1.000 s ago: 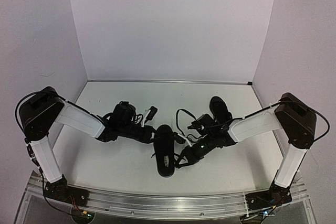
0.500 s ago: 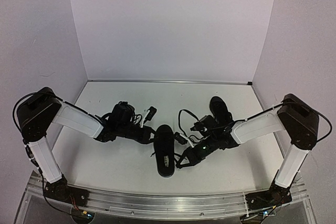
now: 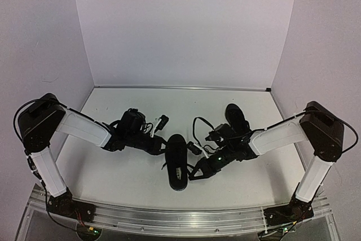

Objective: Tie the shoes

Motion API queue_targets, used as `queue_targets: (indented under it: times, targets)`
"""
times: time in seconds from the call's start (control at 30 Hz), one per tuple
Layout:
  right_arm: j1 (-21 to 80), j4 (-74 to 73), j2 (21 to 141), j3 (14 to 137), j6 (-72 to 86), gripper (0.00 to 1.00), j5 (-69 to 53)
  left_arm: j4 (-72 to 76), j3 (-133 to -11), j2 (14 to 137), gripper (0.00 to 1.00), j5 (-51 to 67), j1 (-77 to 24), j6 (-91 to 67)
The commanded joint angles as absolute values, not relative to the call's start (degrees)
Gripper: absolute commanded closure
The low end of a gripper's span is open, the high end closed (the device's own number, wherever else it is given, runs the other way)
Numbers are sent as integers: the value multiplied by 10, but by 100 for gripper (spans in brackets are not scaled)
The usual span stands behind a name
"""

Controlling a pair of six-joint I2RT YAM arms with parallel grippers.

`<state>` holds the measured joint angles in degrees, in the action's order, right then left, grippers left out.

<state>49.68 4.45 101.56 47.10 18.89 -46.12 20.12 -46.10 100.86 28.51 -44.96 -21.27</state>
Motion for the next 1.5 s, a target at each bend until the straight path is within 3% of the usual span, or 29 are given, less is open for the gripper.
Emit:
queue_targets:
  times: [0.0,0.07,0.1,0.17,0.23,0.37,0.8,0.97,1.17,1.27,1.47]
  targets:
    - [505,-1,956,507,215,76,-436,139,-516,968,76,252,-445,-169]
    - [505,-27,926,526,222,63,-398,109,-519,947,57,230,-445,-166]
    - [505,-37,916,533,228,58,-379,99,-517,936,52,214,-444,-167]
    - [504,-64,903,550,236,38,-343,87,-503,912,45,186,-440,-172]
    - [504,-86,908,566,241,29,-316,80,-489,880,39,159,-437,-179]
    - [512,-108,937,595,251,30,-282,63,-464,832,32,114,-436,-198]
    - [556,-147,1082,678,238,34,-189,44,-408,731,29,95,-436,-224]
    - [564,-144,1122,704,233,41,-200,45,-401,723,28,92,-436,-227]
    - [565,-146,1142,721,238,82,-177,42,-400,726,28,87,-436,-229]
    - [564,-146,1124,719,251,97,-162,35,-402,725,28,85,-436,-228]
    - [523,-149,1050,687,263,100,-142,24,-408,725,27,83,-436,-224]
